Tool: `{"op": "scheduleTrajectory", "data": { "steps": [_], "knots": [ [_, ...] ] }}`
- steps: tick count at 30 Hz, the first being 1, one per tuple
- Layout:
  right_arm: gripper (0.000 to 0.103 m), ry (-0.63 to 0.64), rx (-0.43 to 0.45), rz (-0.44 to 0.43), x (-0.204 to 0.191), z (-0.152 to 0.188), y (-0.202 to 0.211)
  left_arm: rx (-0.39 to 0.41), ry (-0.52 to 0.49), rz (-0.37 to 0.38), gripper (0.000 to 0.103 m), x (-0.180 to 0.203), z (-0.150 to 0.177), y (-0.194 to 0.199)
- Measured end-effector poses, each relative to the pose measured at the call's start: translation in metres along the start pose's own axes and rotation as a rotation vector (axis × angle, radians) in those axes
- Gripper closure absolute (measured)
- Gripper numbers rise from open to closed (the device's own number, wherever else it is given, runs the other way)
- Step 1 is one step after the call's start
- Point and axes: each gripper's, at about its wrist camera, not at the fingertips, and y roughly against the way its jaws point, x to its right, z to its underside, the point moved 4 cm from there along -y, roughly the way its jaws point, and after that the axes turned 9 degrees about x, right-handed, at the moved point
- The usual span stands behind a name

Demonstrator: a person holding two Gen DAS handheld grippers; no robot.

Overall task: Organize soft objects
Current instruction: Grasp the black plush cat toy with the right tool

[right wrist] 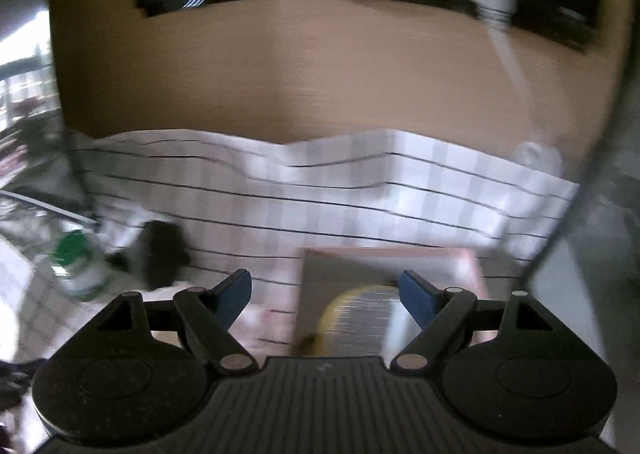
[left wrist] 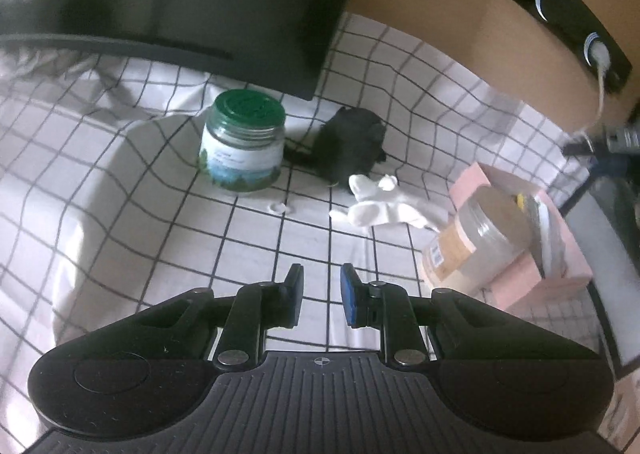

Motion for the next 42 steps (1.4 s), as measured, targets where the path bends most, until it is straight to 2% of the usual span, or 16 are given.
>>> {"op": "scheduleTrajectory", "data": {
  "steps": [4,9,12,15,19,23,28,29,30,31,34,38,42],
  "knots": [
    [0.022,-0.006,-0.051,-0.086,-0.045,-0.007,-0.011,-0.001,-0.034,0.015,0.081,-0.005,0.0,0.006],
    [0.021,-0.025,-0.136,-0.16,-0.097,-0.016,-0.051,0.013,-0.018,0.033,0.081,-0.021,0.0,0.017],
    [0.021,-0.031,-0.153,-0.139,-0.126,-0.018,-0.083,0.016,-0.021,0.051,0.081,-0.032,0.006,0.024],
    [0.021,-0.066,-0.211,-0.132,-0.15,-0.012,-0.119,0.016,-0.014,0.068,0.081,-0.044,0.012,0.029],
    [0.021,-0.031,-0.255,-0.039,-0.176,0.0,-0.156,0.011,0.016,0.054,0.081,-0.062,0.019,0.033],
    [0.021,-0.027,-0.274,0.01,-0.182,0.004,-0.183,0.005,0.043,0.036,0.081,-0.077,0.027,0.037],
    [0.022,-0.052,-0.347,0.035,-0.176,0.017,-0.205,-0.012,0.045,0.016,0.081,-0.086,0.03,0.033],
    [0.024,-0.067,-0.348,0.025,-0.174,0.018,-0.205,-0.012,0.044,0.018,0.081,-0.086,0.029,0.032],
    [0.032,-0.081,-0.346,0.012,-0.173,0.019,-0.202,-0.012,0.04,0.023,0.081,-0.085,0.028,0.031],
    [0.033,-0.086,-0.346,0.001,-0.172,0.018,-0.199,-0.012,0.035,0.031,0.081,-0.083,0.027,0.03],
    [0.035,-0.079,-0.346,-0.018,-0.169,0.016,-0.179,-0.008,0.011,0.057,0.081,-0.074,0.024,0.027],
    [0.035,-0.097,-0.314,-0.086,-0.163,0.01,-0.136,0.004,-0.005,0.089,0.081,-0.062,0.019,0.026],
    [0.035,-0.084,-0.314,-0.209,-0.168,0.006,-0.086,0.027,-0.034,0.121,0.081,-0.051,0.014,0.032]
  ]
}}
